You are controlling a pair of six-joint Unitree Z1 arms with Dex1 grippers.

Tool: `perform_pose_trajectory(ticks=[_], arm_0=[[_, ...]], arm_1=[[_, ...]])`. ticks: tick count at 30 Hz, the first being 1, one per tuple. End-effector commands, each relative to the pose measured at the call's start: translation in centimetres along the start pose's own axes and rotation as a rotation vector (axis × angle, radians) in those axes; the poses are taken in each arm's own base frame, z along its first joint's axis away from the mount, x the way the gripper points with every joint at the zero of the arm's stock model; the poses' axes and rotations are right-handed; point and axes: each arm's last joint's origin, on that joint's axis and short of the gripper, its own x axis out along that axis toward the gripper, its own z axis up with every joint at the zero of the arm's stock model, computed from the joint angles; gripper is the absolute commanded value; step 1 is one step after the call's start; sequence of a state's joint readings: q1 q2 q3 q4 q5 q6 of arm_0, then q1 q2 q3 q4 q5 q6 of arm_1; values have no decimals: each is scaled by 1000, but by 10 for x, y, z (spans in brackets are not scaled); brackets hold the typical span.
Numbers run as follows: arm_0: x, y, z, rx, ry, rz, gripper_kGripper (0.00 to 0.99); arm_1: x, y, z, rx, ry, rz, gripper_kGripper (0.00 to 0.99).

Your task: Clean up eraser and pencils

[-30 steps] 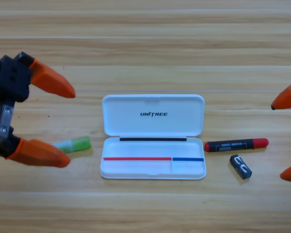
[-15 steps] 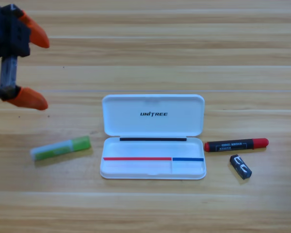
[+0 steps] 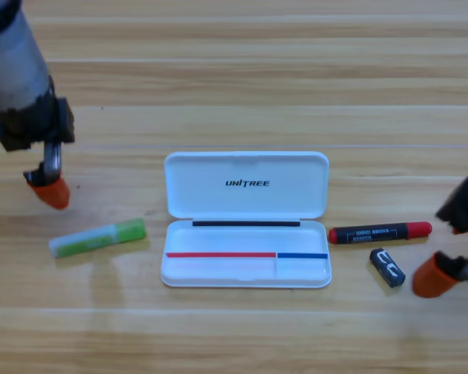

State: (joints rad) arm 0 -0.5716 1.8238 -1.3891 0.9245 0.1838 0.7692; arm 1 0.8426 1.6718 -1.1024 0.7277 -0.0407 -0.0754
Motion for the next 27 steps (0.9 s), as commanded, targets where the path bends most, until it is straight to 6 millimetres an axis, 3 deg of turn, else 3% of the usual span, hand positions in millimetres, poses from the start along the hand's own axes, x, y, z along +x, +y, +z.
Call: perform_pose_trajectory(ticks=[1,6,14,17,25,27], arm_0=[[43,-1,3,-46,57,-81,963],[65,-6,6,-70,55,-118,963],[88,-10,9,-93,53,-151,963],[94,-12,9,-101,42,-159,963],[105,-17,8,-118,16,-160,979],[106,-18,8,-124,6,-165,979]], arm_1=[[49,4,29,-7,95,24,980],[77,-4,41,60,133,12,977],[106,-12,47,124,189,-5,819],[114,-15,48,135,208,-6,808],[130,-20,50,141,239,6,471],[133,-21,50,144,244,6,324]])
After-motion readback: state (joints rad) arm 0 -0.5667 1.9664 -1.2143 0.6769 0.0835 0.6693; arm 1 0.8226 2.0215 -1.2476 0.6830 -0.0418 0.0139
